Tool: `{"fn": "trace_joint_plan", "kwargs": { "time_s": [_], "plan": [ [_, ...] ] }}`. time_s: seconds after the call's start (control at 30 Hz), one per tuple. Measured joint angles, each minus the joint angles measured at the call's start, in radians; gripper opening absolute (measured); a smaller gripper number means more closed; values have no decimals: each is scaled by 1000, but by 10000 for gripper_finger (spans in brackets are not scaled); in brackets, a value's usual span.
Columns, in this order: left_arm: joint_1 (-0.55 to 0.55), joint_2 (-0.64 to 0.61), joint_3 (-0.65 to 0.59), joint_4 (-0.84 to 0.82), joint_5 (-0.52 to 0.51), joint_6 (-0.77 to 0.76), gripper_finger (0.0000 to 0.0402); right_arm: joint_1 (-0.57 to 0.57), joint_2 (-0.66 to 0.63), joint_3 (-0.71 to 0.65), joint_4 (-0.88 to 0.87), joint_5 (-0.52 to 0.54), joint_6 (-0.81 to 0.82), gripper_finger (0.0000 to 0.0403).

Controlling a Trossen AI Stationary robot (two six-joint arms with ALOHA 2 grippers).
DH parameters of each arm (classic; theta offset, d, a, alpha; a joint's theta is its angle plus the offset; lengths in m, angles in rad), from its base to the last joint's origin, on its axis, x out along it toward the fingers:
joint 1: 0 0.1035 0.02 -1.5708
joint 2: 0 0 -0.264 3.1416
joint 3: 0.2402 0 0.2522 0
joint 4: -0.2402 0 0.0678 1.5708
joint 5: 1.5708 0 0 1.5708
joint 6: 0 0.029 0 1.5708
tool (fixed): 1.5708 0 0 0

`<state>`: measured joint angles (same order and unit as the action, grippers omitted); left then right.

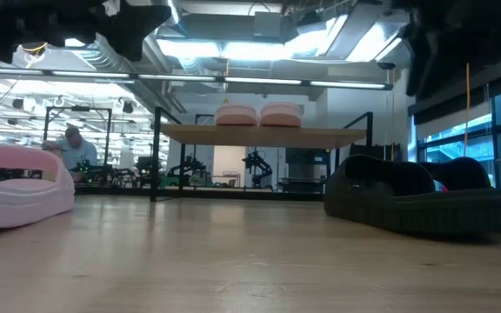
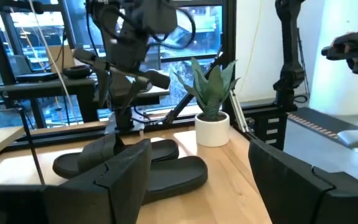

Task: Pick and place slides into the shelf
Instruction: Put the black slipper slide under the shelf

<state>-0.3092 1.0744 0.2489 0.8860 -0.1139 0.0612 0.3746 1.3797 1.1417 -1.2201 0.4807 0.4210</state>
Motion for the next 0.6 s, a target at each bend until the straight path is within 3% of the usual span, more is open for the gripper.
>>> {"fn": "trace_joint_plan", "kwargs": {
  "time_s": [0.17,0.6],
  "plan": [
    [0,0,0,0,0,0,261,3,44,-1,-21,-13,72,196],
    [0,0,0,-40,3,0,261,3,155,-1,-5,-41,45,196]
  ]
}}
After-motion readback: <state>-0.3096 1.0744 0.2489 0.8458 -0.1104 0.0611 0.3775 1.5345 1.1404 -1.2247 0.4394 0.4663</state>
